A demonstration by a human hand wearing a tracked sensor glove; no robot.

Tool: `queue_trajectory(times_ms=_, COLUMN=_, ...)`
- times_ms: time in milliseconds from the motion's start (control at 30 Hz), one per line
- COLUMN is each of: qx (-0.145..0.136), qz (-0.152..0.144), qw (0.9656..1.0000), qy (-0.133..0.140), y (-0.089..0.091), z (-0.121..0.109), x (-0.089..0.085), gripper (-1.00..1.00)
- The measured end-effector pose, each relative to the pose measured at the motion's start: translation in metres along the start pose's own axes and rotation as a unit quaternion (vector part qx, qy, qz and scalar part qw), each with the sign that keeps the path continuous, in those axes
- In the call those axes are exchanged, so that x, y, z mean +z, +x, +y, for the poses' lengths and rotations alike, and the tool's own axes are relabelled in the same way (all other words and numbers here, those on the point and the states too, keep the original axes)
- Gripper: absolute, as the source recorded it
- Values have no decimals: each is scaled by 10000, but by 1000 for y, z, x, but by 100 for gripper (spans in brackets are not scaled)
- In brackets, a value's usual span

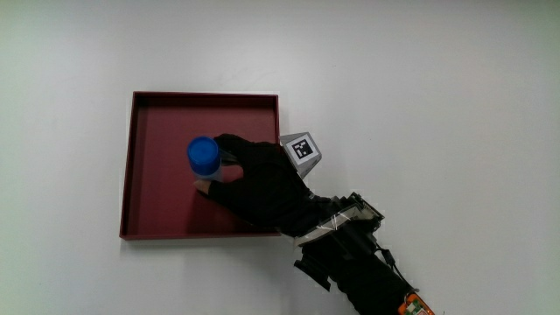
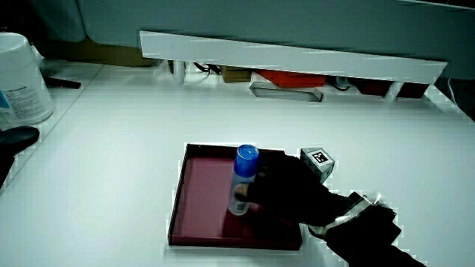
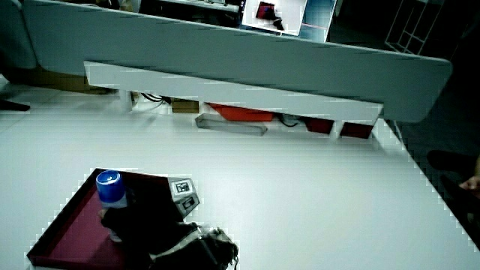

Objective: Place glue into plate

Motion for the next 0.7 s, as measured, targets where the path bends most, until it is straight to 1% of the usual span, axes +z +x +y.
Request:
queue_trajectory(times_ms=33, qx=-3, qz=-31, qw=10000, qy=-38, y=-3, z=-2, x=2, gripper=-71)
queue_trajectory(times_ms=67, qx=-69, qz=-45, qw=9998, qy=-155, y=-5, z=-4, x=3, gripper=-76)
queue_trajectory(times_ms=100, qx=-123, qz=154, qw=9994, qy=-299, y=-8, z=-5, x=4, gripper=-82)
queue_trajectory(times_ms=133, qx=-280, qz=323, qw=9980, qy=-457, y=-16, z=-9, x=6, gripper=-88)
queue_trajectory(times_ms=167, qx=-397, qz=403, qw=9969, qy=-538, y=-21, z=-12, x=8, gripper=-94)
queue_trajectory(times_ms=200, qx=-279, qz=77, qw=9982, qy=-517, y=-21, z=-14, x=14, gripper=-100)
queue_trajectory(times_ms=267, qx=-344, qz=-24, qw=9973, qy=-647, y=-28, z=-20, x=22, gripper=-100)
queue_trajectory(times_ms=300, qx=-364, qz=-177, qw=9968, qy=-686, y=-31, z=-23, x=26, gripper=-100)
queue_trajectory(times_ms=367, qx=-328, qz=-270, qw=9958, qy=-809, y=-36, z=-28, x=32, gripper=-100)
queue_trajectory(times_ms=400, qx=-290, qz=-256, qw=9951, qy=-906, y=-40, z=-31, x=34, gripper=-100)
queue_trajectory(times_ms=433, qx=-260, qz=-393, qw=9938, qy=-1008, y=-42, z=-34, x=38, gripper=-100)
queue_trajectory(times_ms=467, qx=-249, qz=-433, qw=9927, qy=-1093, y=-43, z=-36, x=40, gripper=-100)
queue_trajectory(times_ms=500, qx=-221, qz=-426, qw=9916, qy=-1199, y=-49, z=-39, x=41, gripper=-100)
queue_trajectory(times_ms=533, qx=-350, qz=-601, qw=9899, qy=-1240, y=-50, z=-43, x=44, gripper=-100)
queue_trajectory(times_ms=567, qx=-347, qz=-541, qw=9891, qy=-1323, y=-54, z=-47, x=45, gripper=-100)
queue_trajectory(times_ms=600, qx=-400, qz=-666, qw=9874, qy=-1376, y=-53, z=-50, x=49, gripper=-100)
queue_trajectory(times_ms=633, qx=-309, qz=-679, qw=9872, qy=-1411, y=-54, z=-53, x=51, gripper=-100)
queue_trajectory(times_ms=667, qx=-323, qz=-625, qw=9868, qy=-1461, y=-57, z=-56, x=53, gripper=-100)
queue_trajectory(times_ms=700, qx=-377, qz=-639, qw=9863, qy=-1471, y=-59, z=-59, x=55, gripper=-100)
